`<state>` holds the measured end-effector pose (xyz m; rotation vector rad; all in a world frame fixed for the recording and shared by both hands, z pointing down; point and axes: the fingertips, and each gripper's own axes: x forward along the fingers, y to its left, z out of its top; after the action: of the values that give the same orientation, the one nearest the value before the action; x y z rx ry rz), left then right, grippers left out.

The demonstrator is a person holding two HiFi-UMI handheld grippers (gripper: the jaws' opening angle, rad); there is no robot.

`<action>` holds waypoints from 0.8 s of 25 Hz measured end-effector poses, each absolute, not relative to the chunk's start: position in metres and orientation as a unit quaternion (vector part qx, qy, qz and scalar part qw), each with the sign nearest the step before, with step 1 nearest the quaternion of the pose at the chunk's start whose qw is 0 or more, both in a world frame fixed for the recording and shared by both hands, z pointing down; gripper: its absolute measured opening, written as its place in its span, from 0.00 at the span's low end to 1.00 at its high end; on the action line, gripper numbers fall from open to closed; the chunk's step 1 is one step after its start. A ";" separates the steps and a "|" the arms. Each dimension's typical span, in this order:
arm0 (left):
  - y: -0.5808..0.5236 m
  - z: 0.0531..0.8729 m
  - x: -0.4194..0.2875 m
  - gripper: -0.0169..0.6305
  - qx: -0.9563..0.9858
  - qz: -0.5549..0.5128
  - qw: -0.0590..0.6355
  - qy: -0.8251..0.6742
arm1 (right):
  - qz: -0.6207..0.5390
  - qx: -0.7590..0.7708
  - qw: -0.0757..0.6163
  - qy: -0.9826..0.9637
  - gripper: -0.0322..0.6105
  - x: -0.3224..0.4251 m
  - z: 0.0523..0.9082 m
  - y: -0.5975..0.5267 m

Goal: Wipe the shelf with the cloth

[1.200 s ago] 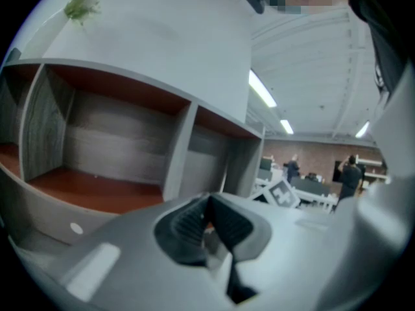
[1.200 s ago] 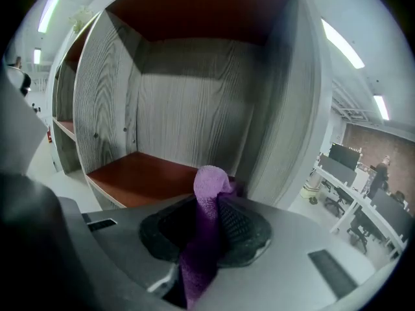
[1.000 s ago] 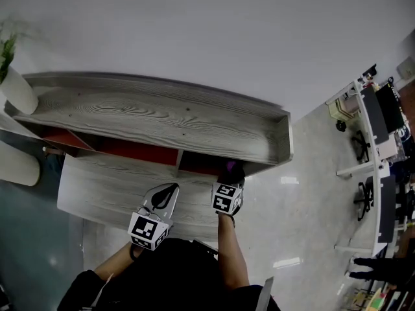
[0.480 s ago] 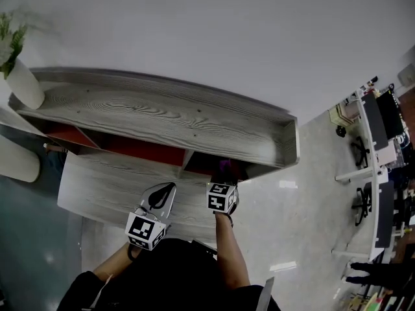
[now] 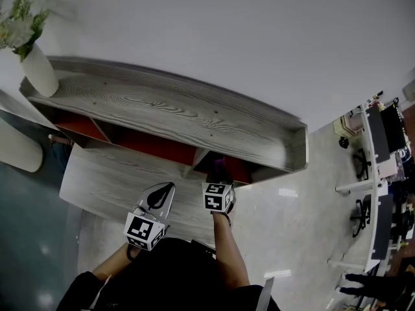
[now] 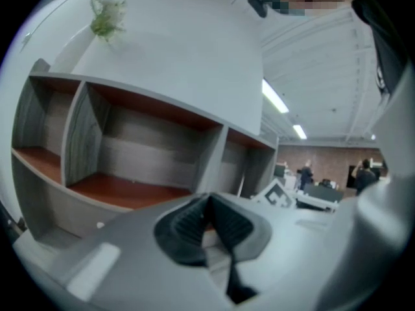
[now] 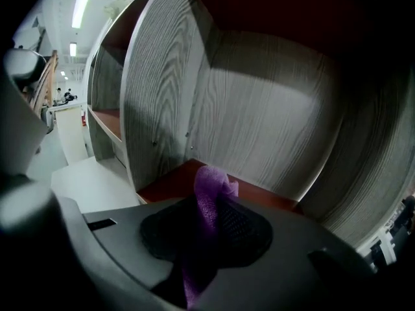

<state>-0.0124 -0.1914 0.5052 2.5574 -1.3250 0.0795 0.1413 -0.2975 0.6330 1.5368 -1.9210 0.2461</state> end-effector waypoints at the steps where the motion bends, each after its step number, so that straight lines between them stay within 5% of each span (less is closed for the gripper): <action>1: -0.190 0.505 -0.015 0.03 0.879 0.027 0.130 -0.458 | 0.093 0.583 0.328 -0.737 0.16 0.137 0.633 -0.297; 20: -0.161 0.501 -0.047 0.03 0.861 0.016 0.129 -0.491 | 0.054 0.509 0.339 -0.789 0.16 0.083 0.635 -0.283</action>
<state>-0.0467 -0.1608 0.5009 2.5043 -1.4275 0.0460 0.0825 -0.2826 0.6351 1.3254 -2.0552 0.1404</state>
